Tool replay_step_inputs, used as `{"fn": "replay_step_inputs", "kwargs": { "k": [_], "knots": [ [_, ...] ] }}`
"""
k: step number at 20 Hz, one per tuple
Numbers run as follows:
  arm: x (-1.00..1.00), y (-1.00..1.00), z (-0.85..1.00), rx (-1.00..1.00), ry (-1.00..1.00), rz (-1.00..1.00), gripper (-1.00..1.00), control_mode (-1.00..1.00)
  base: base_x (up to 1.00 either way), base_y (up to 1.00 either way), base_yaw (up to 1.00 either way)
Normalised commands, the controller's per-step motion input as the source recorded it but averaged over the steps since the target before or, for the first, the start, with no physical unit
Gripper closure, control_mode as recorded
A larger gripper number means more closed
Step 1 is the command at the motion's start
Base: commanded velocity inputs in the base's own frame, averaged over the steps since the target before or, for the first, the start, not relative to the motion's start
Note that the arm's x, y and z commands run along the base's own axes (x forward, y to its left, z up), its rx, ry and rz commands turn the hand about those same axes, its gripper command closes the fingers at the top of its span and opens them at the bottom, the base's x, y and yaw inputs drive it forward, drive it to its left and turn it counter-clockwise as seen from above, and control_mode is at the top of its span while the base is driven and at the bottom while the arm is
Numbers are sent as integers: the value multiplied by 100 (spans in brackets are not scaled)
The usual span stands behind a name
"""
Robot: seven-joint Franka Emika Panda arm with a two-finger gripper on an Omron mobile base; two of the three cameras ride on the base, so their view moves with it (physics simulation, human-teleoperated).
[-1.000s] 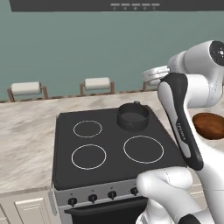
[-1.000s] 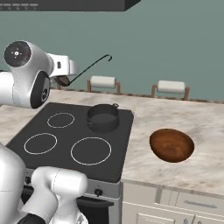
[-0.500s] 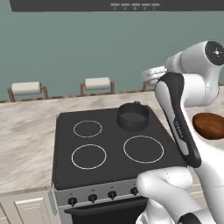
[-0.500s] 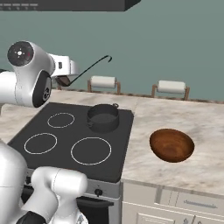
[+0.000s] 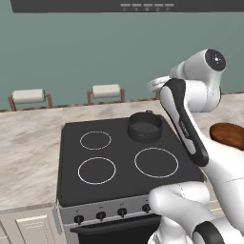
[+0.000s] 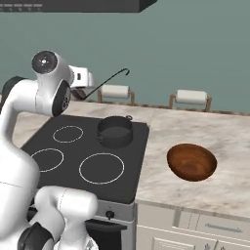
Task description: Open the cabinet and move the ladle to the pot. Then close the cabinet.
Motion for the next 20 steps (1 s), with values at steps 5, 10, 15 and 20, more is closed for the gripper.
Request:
{"fn": "replay_step_inputs", "kwargs": {
  "k": [5, 10, 15, 20],
  "knots": [
    [20, -2, -34, 0, 0, 0, 100, -100, 0, 0, 0],
    [25, 0, -42, 0, 0, 0, 100, -100, 0, 0, 0],
    [38, 0, -48, 0, 0, 0, 100, -100, 0, 0, 0],
    [40, -1, -37, 0, 0, 0, 100, -100, 0, 0, 0]
  ]
}}
